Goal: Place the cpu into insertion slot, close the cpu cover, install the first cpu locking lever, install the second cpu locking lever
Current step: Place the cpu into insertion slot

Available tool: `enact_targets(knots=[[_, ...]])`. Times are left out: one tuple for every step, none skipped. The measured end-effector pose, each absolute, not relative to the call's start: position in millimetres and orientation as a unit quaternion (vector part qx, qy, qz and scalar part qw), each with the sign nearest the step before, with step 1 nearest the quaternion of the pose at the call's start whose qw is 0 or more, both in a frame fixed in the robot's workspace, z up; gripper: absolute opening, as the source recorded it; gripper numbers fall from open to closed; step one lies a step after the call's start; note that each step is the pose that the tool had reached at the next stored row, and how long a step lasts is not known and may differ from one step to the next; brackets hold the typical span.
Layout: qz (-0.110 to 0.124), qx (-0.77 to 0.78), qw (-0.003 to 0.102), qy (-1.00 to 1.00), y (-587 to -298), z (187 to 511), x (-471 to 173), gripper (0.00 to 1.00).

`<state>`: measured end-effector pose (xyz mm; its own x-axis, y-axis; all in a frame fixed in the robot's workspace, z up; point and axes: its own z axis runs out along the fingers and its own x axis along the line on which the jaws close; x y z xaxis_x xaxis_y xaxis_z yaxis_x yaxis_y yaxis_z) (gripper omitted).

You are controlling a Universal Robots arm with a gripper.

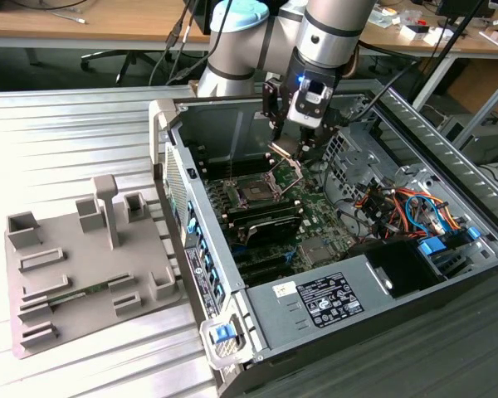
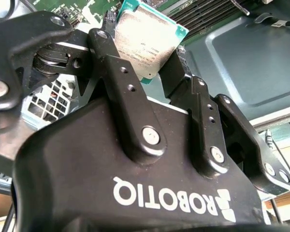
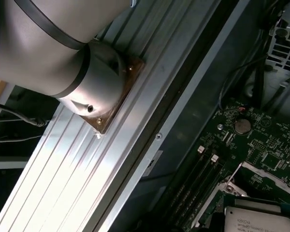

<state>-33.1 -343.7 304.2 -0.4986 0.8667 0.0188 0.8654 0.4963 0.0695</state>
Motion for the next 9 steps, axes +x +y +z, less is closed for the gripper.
enact_targets(knots=[[0.035,0.502,0.009,0.864,-343.7,304.2,-33.1,0.55],[0.035,0.503,0.009,0.864,-343.7,304.2,-33.1,0.55],[0.035,0.503,0.009,0.863,-343.7,304.2,-33.1,0.55],[0.035,0.505,0.009,0.863,-343.7,304.2,-33.1,0.55],[0.035,0.506,0.009,0.862,-343.7,304.2,-33.1,0.55],[0.035,0.507,0.010,0.861,-343.7,304.2,-33.1,0.55],[0.035,0.509,0.010,0.860,-343.7,304.2,-33.1,0.55],[0.035,0.510,0.010,0.860,-343.7,304.2,-33.1,0.55],[0.035,0.511,0.010,0.859,-343.7,304.2,-33.1,0.55]])
